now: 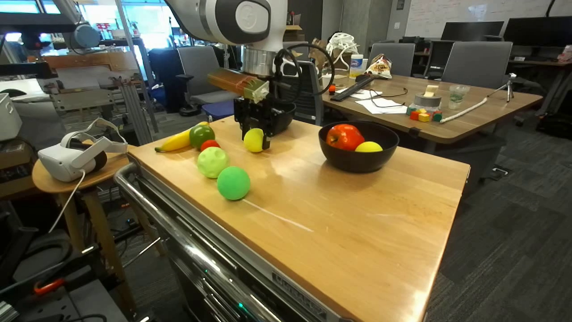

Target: Pick up the fruit toys from the top of the cabinet and put them in the two black bowls.

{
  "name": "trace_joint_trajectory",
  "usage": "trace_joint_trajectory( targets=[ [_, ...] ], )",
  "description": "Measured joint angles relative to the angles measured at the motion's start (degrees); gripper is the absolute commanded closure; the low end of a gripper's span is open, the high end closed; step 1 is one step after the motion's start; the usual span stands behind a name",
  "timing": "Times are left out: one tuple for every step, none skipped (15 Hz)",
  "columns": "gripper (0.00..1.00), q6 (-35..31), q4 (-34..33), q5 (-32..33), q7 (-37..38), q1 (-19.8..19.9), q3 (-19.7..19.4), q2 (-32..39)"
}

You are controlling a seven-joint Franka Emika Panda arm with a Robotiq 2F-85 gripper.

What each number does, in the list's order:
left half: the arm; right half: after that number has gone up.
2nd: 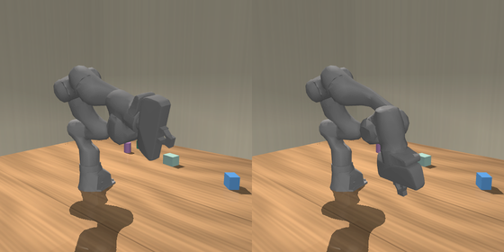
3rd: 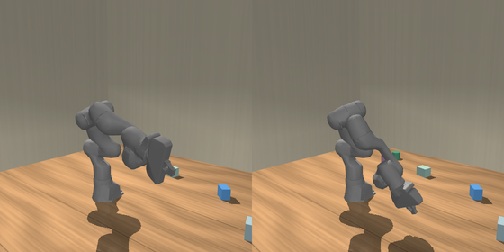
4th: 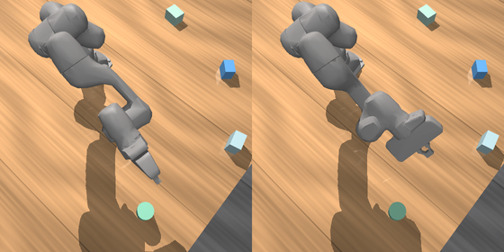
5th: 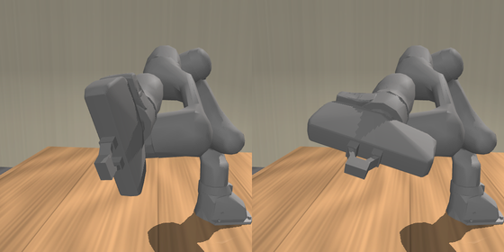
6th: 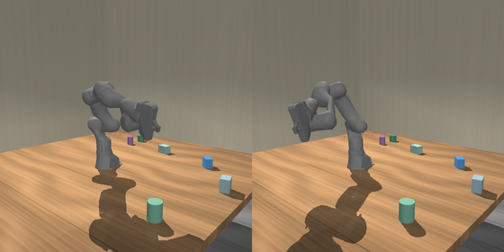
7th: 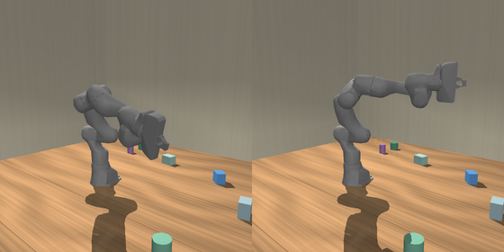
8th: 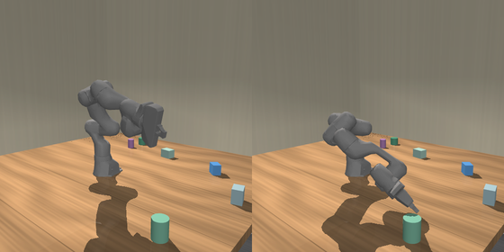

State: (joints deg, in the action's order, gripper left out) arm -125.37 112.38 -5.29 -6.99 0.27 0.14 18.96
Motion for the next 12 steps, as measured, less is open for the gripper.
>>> trace_joint_trajectory(
  targets=[
    [0.65,0.0,0.0,0.0,0.3,0.0,0.0,0.1],
    [0.66,0.0,-0.1,0.0,0.6,0.0,0.0,0.1],
    [0.68,0.0,-0.1,0.0,0.8,0.0,0.0,0.0],
    [0.69,0.0,-0.2,0.1,0.8,0.1,-0.1,-0.1],
    [0.69,0.0,-0.5,1.2,0.8,0.1,-0.2,-0.5],
    [0.69,0.0,-1.2,3.6,0.7,0.1,-0.4,-1.4],
    [0.69,0.1,-2.0,6.3,0.7,0.1,-0.7,-2.8],
    [0.69,0.1,-3.0,8.8,0.7,0.1,-1.0,-4.5],
    [0.69,0.2,-4.0,11.2,0.7,0.1,-1.4,-6.3],
    [0.69,0.1,-5.1,13.5,0.7,0.2,-1.9,-8.0],
    [0.69,0.1,-6.4,15.5,0.7,0.5,-2.6,-9.5],
    [0.69,-0.5,-7.7,17.1,0.7,1.0,-3.5,-10.5]
  ],
)
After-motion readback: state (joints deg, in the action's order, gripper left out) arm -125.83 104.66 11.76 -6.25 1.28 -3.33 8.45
